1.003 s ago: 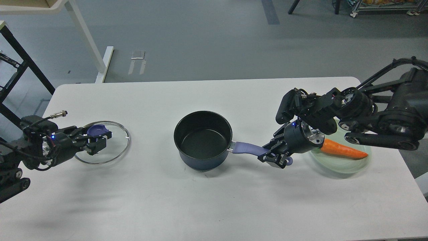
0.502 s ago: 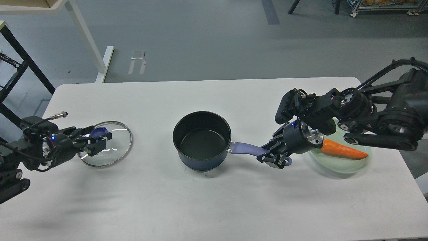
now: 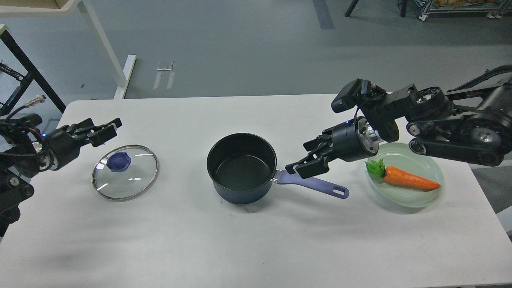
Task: Open pot lid
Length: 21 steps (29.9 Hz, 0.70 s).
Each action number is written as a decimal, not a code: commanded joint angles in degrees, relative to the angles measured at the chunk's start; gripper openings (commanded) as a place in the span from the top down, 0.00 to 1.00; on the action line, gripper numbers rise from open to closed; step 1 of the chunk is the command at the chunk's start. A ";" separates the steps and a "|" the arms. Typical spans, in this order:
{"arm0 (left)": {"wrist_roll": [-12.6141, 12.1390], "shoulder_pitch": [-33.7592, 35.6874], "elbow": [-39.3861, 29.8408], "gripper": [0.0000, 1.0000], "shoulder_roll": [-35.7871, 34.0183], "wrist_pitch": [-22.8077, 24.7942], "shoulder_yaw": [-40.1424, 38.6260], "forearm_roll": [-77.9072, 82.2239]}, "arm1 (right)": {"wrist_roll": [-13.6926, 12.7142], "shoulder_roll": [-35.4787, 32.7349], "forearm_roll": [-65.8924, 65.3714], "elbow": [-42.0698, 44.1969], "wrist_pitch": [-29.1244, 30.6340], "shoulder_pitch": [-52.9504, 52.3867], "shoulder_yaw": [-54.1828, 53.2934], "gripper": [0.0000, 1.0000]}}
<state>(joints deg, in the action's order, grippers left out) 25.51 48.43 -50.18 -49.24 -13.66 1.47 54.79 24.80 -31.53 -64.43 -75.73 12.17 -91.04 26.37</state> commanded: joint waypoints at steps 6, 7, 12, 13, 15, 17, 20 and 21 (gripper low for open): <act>-0.20 6.77 -0.01 0.00 1.16 4.25 -0.41 -31.38 | 0.25 -6.34 15.90 8.48 -0.57 9.02 -17.56 0.00; -0.20 7.12 0.08 0.00 2.39 5.91 -0.50 -35.15 | 0.25 -7.40 18.35 9.36 -0.39 12.17 -22.02 0.00; -0.47 7.39 1.30 0.00 8.63 7.42 -4.88 -44.93 | 0.25 -8.11 22.15 10.42 -0.57 25.79 -37.42 0.00; -0.47 7.38 1.48 0.00 8.81 7.51 -5.07 -45.12 | 0.25 -8.11 22.24 10.51 -0.57 26.26 -37.97 0.00; -0.47 7.38 1.48 0.00 8.81 7.51 -5.07 -45.12 | 0.25 -8.11 22.24 10.51 -0.57 26.26 -37.97 0.00; -0.47 7.38 1.48 0.00 8.81 7.51 -5.07 -45.12 | 0.25 -8.11 22.24 10.51 -0.57 26.26 -37.97 0.00; -0.20 6.15 5.79 0.00 18.65 8.74 -10.52 -55.39 | 0.17 -5.65 37.59 17.36 -0.83 39.43 -53.34 0.00; -0.20 6.07 5.96 0.00 19.44 9.44 -10.52 -56.88 | 0.08 -5.04 41.28 18.58 -0.83 40.23 -54.14 0.00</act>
<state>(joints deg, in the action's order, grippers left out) 25.12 55.24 -46.21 -35.12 -5.63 -6.70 4.22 25.04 -38.47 -34.93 -61.88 11.47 -58.03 -19.35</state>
